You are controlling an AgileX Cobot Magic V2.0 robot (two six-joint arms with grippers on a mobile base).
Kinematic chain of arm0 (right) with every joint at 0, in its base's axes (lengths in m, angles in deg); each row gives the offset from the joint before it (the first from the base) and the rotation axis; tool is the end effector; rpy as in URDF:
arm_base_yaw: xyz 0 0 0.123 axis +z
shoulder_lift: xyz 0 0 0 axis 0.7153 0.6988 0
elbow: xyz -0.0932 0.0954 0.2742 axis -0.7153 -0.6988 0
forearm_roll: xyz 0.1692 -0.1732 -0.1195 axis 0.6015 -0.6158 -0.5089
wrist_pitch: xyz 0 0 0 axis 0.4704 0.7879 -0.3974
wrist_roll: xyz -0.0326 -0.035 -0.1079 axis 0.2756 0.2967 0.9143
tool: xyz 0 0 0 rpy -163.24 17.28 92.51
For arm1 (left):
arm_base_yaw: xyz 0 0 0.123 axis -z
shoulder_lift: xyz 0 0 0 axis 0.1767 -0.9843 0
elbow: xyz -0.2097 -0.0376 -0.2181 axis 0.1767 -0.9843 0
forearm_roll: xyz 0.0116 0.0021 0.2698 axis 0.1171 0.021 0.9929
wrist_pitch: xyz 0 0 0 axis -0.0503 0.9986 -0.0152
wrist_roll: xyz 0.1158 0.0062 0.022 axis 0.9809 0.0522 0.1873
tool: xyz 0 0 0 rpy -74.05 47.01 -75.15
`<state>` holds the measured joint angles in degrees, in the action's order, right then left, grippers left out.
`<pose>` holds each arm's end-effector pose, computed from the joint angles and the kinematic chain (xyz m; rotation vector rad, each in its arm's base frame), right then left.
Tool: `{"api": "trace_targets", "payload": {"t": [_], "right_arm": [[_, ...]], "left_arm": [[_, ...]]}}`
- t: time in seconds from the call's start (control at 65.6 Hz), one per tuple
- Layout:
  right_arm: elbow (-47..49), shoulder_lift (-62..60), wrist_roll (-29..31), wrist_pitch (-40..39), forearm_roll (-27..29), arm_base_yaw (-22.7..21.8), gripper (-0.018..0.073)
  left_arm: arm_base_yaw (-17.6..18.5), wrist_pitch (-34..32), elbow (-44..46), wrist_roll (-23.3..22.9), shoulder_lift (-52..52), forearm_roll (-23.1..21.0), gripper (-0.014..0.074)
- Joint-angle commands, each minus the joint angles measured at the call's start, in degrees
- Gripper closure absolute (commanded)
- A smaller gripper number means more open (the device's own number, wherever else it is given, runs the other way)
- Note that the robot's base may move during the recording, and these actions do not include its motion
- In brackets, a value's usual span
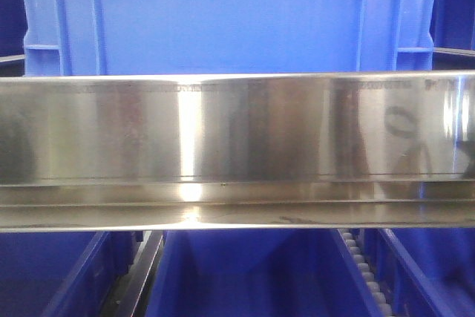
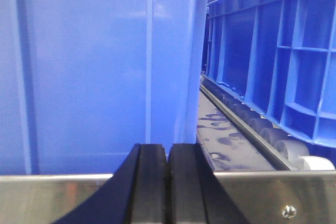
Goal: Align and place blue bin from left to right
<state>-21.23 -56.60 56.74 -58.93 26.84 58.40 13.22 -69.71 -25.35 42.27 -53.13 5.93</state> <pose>0.0802 0.0180 0.2105 -0.1582 1.5211 0.1882 0.0823 -0.0044 0.2089 0.0401 1.5360 -0.0450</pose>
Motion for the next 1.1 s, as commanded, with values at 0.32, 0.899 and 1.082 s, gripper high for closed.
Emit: {"api": "trace_targets", "payload": {"t": [0.32,0.899,1.082], "right_arm": [[0.02,-0.19,0.36,-1.25,0.15,0.02,0.0638],[0.02,-0.19,0.36,-1.25,0.15,0.02,0.0638],[0.02,-0.19,0.36,-1.25,0.15,0.02,0.0638]], "left_arm": [[0.27,-0.61,0.14,0.0,0.18,-0.2,0.0707],[0.27,-0.61,0.14,0.0,0.18,-0.2,0.0707],[0.27,-0.61,0.14,0.0,0.18,-0.2,0.0707]]}}
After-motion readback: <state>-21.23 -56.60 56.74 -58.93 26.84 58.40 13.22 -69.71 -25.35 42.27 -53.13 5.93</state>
